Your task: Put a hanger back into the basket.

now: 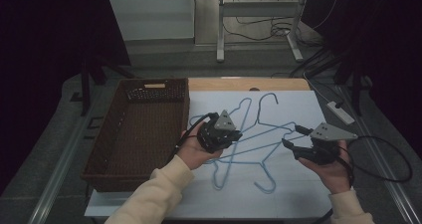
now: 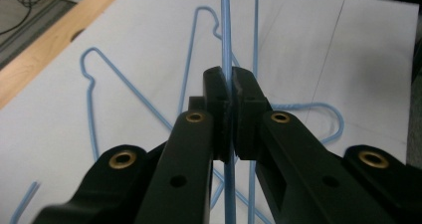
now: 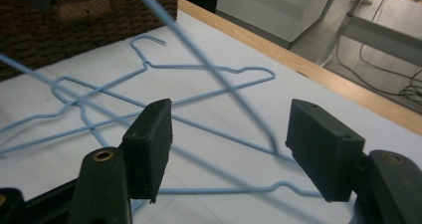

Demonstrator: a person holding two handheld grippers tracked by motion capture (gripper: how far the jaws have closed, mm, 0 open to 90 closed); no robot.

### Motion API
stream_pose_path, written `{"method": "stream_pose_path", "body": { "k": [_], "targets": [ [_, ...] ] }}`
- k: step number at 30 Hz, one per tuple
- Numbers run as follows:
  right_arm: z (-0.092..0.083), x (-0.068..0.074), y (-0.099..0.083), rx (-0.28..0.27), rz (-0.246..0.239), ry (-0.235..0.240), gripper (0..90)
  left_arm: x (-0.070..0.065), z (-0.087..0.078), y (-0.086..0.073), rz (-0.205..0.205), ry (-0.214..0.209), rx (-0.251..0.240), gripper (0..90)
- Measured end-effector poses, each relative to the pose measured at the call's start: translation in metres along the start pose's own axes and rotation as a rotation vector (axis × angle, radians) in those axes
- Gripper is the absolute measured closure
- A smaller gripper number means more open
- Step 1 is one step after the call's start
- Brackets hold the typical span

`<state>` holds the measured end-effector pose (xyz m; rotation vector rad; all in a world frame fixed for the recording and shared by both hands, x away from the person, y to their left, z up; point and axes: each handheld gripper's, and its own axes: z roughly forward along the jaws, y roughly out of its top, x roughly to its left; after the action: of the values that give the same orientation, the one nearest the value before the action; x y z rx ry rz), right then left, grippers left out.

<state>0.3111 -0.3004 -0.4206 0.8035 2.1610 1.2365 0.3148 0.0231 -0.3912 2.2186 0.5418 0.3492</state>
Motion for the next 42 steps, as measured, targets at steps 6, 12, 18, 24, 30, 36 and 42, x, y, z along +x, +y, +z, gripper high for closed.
{"method": "stream_pose_path", "body": {
  "k": [6,12,18,24,30,36,42],
  "targets": [
    [0.0,0.001,-0.009,-0.004,0.058,0.022,32.4,0.008,-0.018,-0.003,-0.053,0.029,-0.051,87.1],
    [0.002,0.005,-0.019,0.001,0.082,0.035,31.3,0.014,-0.039,-0.005,-0.085,0.058,-0.099,87.1],
    [0.005,0.006,-0.029,0.014,0.1,0.044,31.4,0.023,-0.053,-0.011,-0.12,0.066,-0.129,87.1],
    [0.012,0.001,-0.045,0.042,0.146,0.057,31.4,0.032,-0.072,-0.023,-0.159,0.087,-0.158,87.1],
    [0.014,0.003,-0.048,0.052,0.138,0.066,31.2,0.041,-0.095,-0.037,-0.194,0.125,-0.187,87.1],
    [0.015,0.003,-0.054,0.055,0.143,0.092,30.9,0.048,-0.119,-0.056,-0.234,0.185,-0.191,87.0],
    [0.014,0.003,-0.056,0.046,0.152,0.106,31.0,0.053,-0.137,-0.072,-0.265,0.234,-0.203,87.1]
  ]
}}
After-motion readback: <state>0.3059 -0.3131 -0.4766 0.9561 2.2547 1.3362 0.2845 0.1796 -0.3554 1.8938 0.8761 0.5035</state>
